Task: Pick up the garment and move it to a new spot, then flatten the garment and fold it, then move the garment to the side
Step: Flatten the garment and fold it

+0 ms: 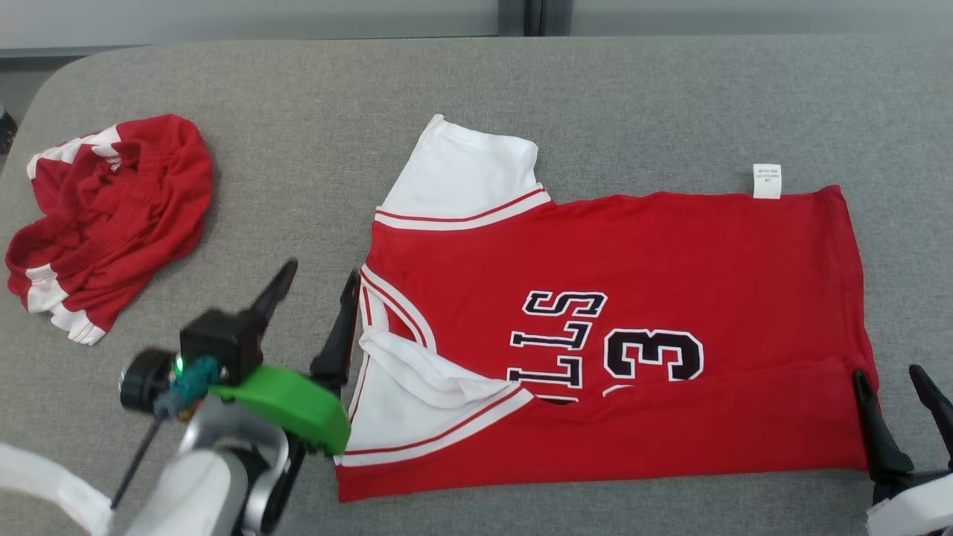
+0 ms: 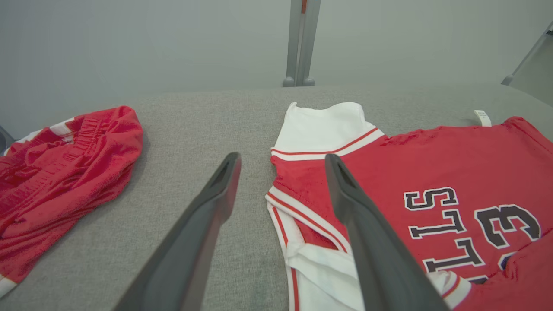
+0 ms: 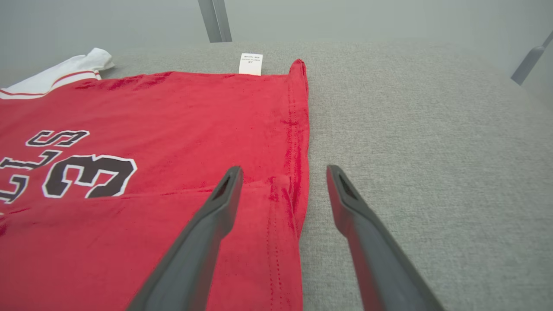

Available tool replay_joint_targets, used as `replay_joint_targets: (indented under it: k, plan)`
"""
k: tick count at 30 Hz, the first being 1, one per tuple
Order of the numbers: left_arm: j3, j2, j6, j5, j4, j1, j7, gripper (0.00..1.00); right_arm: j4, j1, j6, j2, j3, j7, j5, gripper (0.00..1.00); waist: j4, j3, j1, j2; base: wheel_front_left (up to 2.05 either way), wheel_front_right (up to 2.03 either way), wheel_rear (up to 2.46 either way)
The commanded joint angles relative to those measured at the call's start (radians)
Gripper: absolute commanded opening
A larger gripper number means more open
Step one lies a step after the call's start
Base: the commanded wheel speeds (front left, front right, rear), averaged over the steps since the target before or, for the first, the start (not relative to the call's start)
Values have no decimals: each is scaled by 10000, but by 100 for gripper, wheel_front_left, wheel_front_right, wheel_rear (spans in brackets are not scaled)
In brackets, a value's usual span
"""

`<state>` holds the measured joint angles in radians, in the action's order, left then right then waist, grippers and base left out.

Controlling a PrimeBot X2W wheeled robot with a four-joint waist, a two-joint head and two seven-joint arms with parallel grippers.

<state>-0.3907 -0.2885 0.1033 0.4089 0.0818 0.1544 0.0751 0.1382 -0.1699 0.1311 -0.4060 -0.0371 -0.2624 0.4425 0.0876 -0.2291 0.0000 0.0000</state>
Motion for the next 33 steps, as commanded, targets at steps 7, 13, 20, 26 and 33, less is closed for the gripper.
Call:
replay_joint_targets:
  k: [7,13,20,26,33]
  plan:
    - [349,-488,-1165,376,-946,4536,1987,100,-179,1219,-8,-23,380,-8,-195,100,-519,-1514,0,0,0,0,0]
    - [92,-703,-2047,1243,-3152,7180,4009,100,-184,1880,-8,128,689,-24,-240,100,-1293,-2310,0,0,0,0,0]
    - [-285,-1021,-2277,1793,-4835,8967,5295,100,-231,2441,-8,482,723,-34,-472,100,-1907,-3025,0,0,0,0,0]
    - [-983,-1356,-2338,2209,-5316,9674,6259,100,-254,2679,-8,681,764,-36,-573,100,-2177,-3300,0,0,0,0,0]
    - [-1768,-1799,-2347,2464,-5533,10024,6716,100,-289,2874,-8,834,847,-34,-588,100,-2427,-3529,0,0,0,0,0]
